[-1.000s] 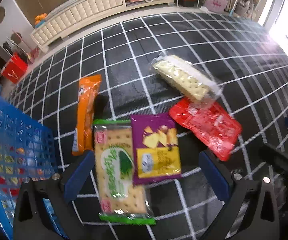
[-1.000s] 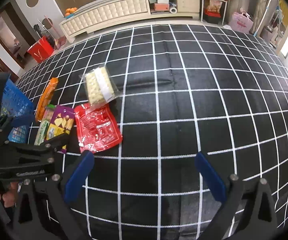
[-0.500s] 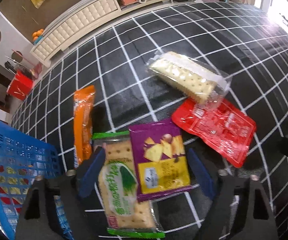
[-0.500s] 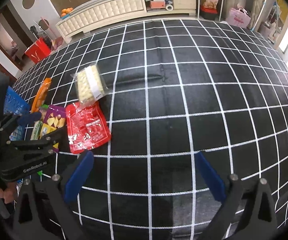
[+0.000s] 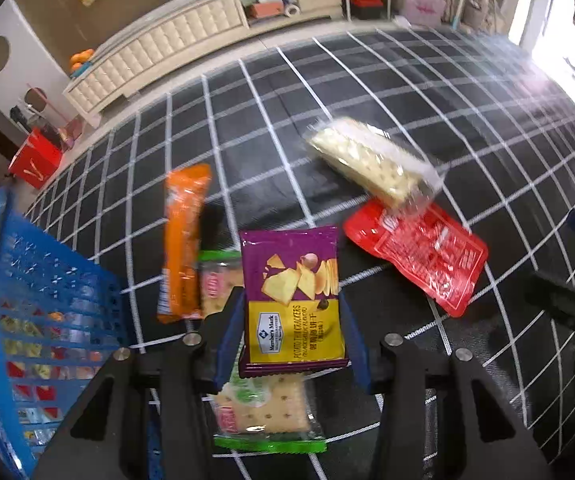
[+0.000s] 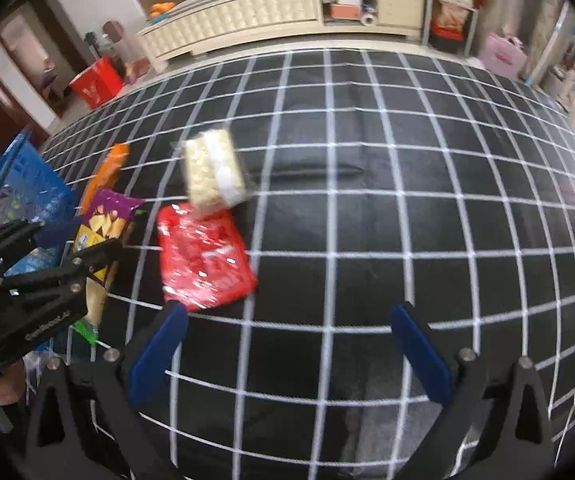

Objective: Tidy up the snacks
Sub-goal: 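Grasp the purple potato-cracker pack with the left tool, then carry the purple cracker pack over the blue basket with the left tool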

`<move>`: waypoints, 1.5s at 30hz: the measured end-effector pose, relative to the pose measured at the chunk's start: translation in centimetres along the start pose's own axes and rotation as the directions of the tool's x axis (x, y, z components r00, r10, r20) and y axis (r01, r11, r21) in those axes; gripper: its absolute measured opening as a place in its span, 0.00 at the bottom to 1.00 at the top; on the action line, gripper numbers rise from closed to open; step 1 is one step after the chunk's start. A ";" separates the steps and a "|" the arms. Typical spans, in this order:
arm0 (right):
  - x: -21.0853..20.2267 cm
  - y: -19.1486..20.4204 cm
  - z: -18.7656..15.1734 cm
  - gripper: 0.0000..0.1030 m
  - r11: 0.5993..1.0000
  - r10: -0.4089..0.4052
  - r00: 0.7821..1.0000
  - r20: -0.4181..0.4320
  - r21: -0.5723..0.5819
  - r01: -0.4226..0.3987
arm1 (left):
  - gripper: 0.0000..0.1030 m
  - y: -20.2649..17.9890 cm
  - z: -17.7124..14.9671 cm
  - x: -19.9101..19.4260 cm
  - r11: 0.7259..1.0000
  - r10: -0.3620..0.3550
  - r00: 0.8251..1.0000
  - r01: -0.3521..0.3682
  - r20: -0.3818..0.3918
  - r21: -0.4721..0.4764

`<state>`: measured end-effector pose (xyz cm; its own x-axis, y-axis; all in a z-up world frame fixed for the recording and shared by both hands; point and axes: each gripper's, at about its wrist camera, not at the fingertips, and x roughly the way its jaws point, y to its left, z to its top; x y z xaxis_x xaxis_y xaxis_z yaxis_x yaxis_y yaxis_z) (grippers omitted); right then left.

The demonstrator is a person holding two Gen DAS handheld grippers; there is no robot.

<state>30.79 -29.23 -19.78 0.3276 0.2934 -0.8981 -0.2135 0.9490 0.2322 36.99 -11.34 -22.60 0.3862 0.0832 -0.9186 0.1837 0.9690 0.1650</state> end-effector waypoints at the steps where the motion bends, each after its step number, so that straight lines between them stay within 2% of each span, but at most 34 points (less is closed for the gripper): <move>1: 0.2 0.3 0.4 1.00 1.000 0.018 1.000 -0.003 -0.006 -0.018 | 0.42 0.5 -0.1 -0.5 1.000 -0.009 1.000 0.010 0.008 -0.014; 6: 2.5 2.5 2.1 1.00 0.996 0.039 0.998 -0.056 -0.081 -0.044 | 0.42 2.1 -0.6 -2.4 0.997 -0.015 0.999 0.018 0.039 -0.069; 11: 5.3 3.4 3.2 0.99 0.993 0.085 0.988 -0.130 -0.075 -0.096 | 0.42 2.9 -2.0 -2.2 0.996 -0.036 0.999 0.039 0.032 -0.086; 15: 6.3 4.9 3.7 0.94 0.990 0.004 0.990 -0.140 -0.139 -0.023 | 0.42 3.0 -2.4 -2.1 0.994 -0.043 0.998 0.046 0.033 -0.096; 17: 6.5 5.9 3.6 0.81 0.978 -0.075 0.989 -0.131 -0.203 0.047 | 0.42 3.5 -2.3 -1.9 0.992 -0.057 0.998 0.061 0.037 -0.109; 18: 6.5 6.4 3.4 0.70 0.970 -0.104 0.987 -0.121 -0.233 0.074 | 0.42 3.5 -2.3 -1.8 0.991 -0.061 0.997 0.065 0.038 -0.113; 22: 6.4 7.4 2.3 0.60 0.955 -0.116 0.989 -0.094 -0.283 0.086 | 0.42 3.4 -2.5 -1.2 0.989 -0.069 0.997 0.073 0.033 -0.127; 26: 5.7 7.3 1.2 0.53 0.964 -0.042 0.995 -0.095 -0.265 0.016 | 0.42 3.0 -2.9 -1.1 0.988 -0.088 0.996 0.090 0.027 -0.123; 27: 4.8 6.8 0.9 0.42 0.968 -0.014 0.996 -0.084 -0.251 -0.008 | 0.42 3.0 -3.1 -1.4 0.989 -0.086 0.996 0.089 0.031 -0.119; 29: 4.4 6.4 0.9 0.03 0.977 0.023 0.992 -0.120 -0.206 -0.047 | 0.42 2.8 -3.0 -1.6 0.988 -0.096 0.995 0.100 0.041 -0.120; 32: 4.3 6.2 0.2 0.03 0.978 -0.011 0.992 -0.125 -0.206 -0.015 | 0.42 2.9 -3.3 -2.3 0.985 -0.112 0.992 0.118 0.053 -0.126; 34: 3.7 5.8 -0.4 0.03 0.984 0.004 0.992 -0.125 -0.177 -0.026 | 0.42 2.9 -3.6 -2.8 0.985 -0.113 0.992 0.120 0.058 -0.127; 45: -3.9 7.8 -2.2 0.02 0.983 0.010 1.000 0.003 -0.181 -0.009 | 0.42 3.7 -6.2 -8.1 0.978 -0.137 0.983 0.153 0.121 -0.141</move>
<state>25.87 -23.21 -15.29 0.3282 0.3030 -0.8947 -0.3793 0.9097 0.1690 28.94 -6.96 -16.72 0.4636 -0.0786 -0.8825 0.1117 0.9933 -0.0297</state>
